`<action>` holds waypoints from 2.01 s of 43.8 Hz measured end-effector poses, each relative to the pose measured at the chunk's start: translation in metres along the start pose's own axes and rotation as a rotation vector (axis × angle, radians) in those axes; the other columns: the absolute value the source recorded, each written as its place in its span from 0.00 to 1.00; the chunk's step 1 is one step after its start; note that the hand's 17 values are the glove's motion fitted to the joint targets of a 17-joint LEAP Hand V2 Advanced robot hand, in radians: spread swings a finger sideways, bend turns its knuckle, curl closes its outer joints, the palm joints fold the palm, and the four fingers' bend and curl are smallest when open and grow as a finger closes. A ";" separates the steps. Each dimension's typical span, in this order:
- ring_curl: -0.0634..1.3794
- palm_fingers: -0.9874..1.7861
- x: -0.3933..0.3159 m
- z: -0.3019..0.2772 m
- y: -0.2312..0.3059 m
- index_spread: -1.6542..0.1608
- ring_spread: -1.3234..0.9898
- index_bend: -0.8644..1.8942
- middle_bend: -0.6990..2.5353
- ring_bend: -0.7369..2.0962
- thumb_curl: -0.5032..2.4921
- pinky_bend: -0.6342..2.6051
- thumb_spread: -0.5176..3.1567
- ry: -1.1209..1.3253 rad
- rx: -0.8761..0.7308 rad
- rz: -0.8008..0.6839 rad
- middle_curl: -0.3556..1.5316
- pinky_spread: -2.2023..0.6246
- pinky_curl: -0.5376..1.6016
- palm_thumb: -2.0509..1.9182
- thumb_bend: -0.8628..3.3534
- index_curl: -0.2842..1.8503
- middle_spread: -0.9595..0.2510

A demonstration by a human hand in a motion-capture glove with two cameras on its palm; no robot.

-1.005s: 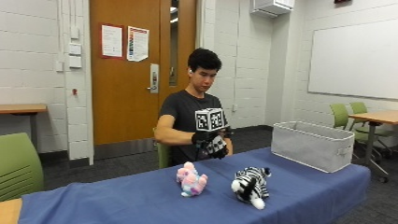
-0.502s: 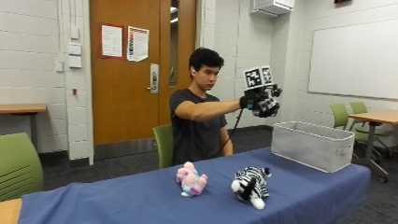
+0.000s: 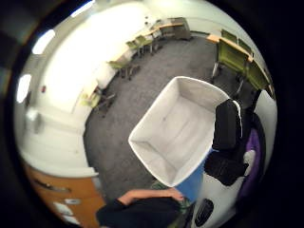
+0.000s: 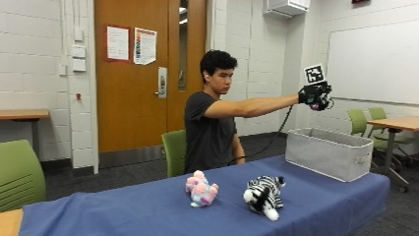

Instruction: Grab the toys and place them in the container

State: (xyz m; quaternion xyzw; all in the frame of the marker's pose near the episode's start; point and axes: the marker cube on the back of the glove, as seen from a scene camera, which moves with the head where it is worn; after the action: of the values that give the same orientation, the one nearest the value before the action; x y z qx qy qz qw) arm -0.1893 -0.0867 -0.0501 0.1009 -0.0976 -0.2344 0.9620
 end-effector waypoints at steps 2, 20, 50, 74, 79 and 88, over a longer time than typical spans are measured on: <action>0.42 0.83 0.015 0.001 -0.002 0.81 0.43 0.61 0.59 0.73 0.26 0.45 0.59 -0.073 0.003 -0.064 0.52 0.61 0.46 0.61 0.28 0.48 0.60; 0.38 0.65 0.022 0.050 -0.021 0.80 0.43 0.51 0.53 0.71 0.23 0.49 0.54 -0.001 -0.086 0.077 0.48 0.62 0.47 0.51 0.25 0.45 0.61; 0.23 0.37 0.178 -0.032 0.091 0.77 0.43 0.42 0.38 0.52 0.20 0.48 0.38 0.321 -0.060 0.246 0.40 0.72 0.43 0.46 0.17 0.39 0.68; 0.21 0.38 0.396 0.043 0.224 0.75 0.41 0.43 0.36 0.47 0.20 0.43 0.39 0.233 -0.167 0.511 0.40 0.73 0.40 0.47 0.17 0.39 0.66; 0.21 0.38 0.421 0.078 0.244 0.75 0.41 0.43 0.36 0.47 0.20 0.42 0.39 0.199 -0.215 0.537 0.40 0.73 0.40 0.47 0.18 0.39 0.66; 0.20 0.37 0.451 0.130 0.275 0.75 0.40 0.43 0.35 0.44 0.20 0.40 0.39 0.180 -0.335 0.598 0.40 0.74 0.40 0.47 0.18 0.39 0.65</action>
State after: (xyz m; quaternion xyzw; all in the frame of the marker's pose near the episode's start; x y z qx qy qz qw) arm 0.2912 -0.0790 0.2041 -0.0709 0.0022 0.0549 0.9960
